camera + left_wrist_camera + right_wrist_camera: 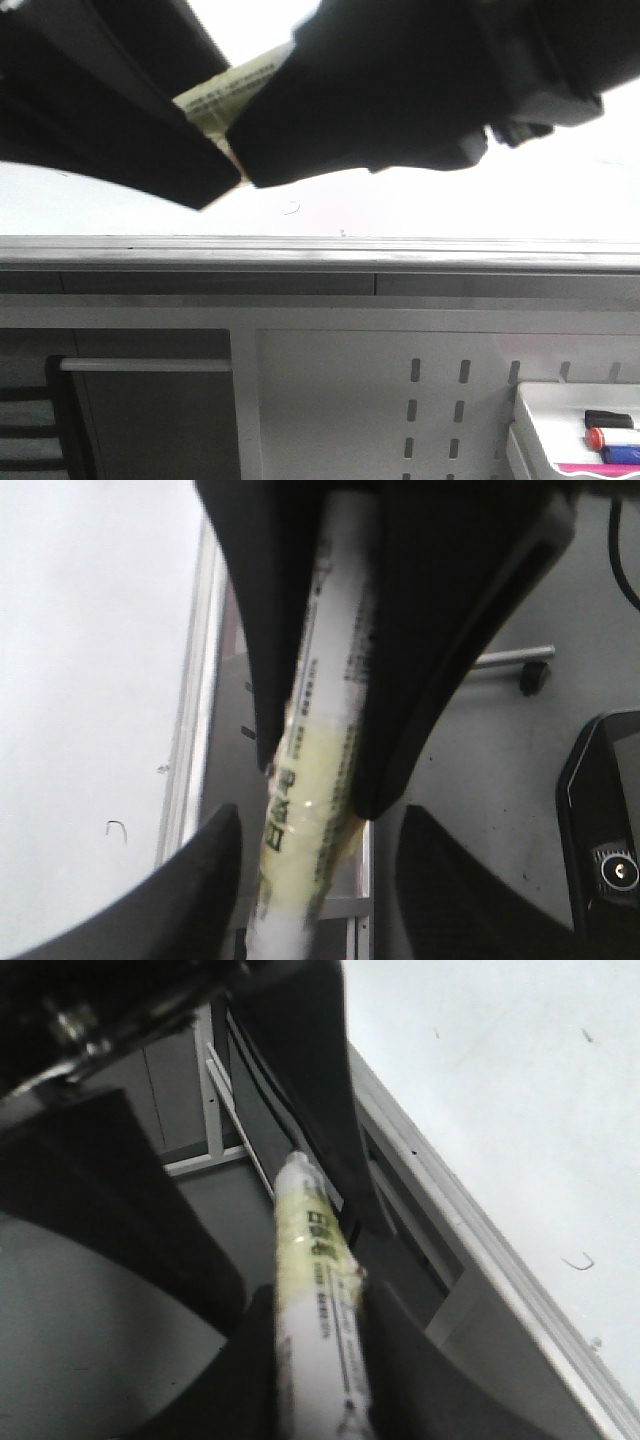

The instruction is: Write number 4 on whiteboard

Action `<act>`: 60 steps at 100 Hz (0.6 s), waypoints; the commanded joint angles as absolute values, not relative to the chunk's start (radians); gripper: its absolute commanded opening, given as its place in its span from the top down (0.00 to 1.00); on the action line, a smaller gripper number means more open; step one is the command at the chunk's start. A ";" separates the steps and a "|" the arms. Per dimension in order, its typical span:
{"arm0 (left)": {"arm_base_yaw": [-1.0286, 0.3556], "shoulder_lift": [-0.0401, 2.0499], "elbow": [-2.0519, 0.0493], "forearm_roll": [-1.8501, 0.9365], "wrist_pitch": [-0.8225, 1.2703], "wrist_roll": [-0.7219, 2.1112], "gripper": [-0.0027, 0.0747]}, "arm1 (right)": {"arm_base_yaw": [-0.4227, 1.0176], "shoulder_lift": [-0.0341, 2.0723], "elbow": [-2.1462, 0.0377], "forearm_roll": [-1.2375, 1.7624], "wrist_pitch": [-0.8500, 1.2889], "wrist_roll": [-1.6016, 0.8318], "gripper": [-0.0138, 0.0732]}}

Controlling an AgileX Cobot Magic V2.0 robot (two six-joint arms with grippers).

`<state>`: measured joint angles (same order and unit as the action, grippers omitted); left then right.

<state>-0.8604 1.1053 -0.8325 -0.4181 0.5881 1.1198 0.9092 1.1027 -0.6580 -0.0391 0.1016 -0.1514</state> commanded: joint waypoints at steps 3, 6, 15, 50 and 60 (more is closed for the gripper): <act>-0.831 1.033 -0.868 -0.450 0.526 1.048 0.37 | 0.868 1.077 -0.688 -0.038 0.012 -0.161 0.92; -0.818 1.016 -0.868 -0.450 0.526 1.030 0.37 | 0.854 1.072 -0.683 -0.036 0.000 -0.161 0.92; -0.766 0.950 -0.865 -0.450 0.524 0.962 0.37 | 0.810 1.050 -0.665 -0.031 0.000 -0.161 0.92; -0.562 0.549 -0.634 -0.566 0.314 0.688 0.73 | 0.597 1.019 -0.583 -0.016 -0.118 -0.161 0.91; -0.540 0.448 -0.560 -0.633 0.292 0.688 0.90 | 0.533 1.039 -0.588 -0.016 -0.188 -0.161 0.91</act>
<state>-0.5553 0.5127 -0.5828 -0.5541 0.3813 0.7134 0.5783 1.0350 -0.5578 -0.0166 -0.0494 -0.1544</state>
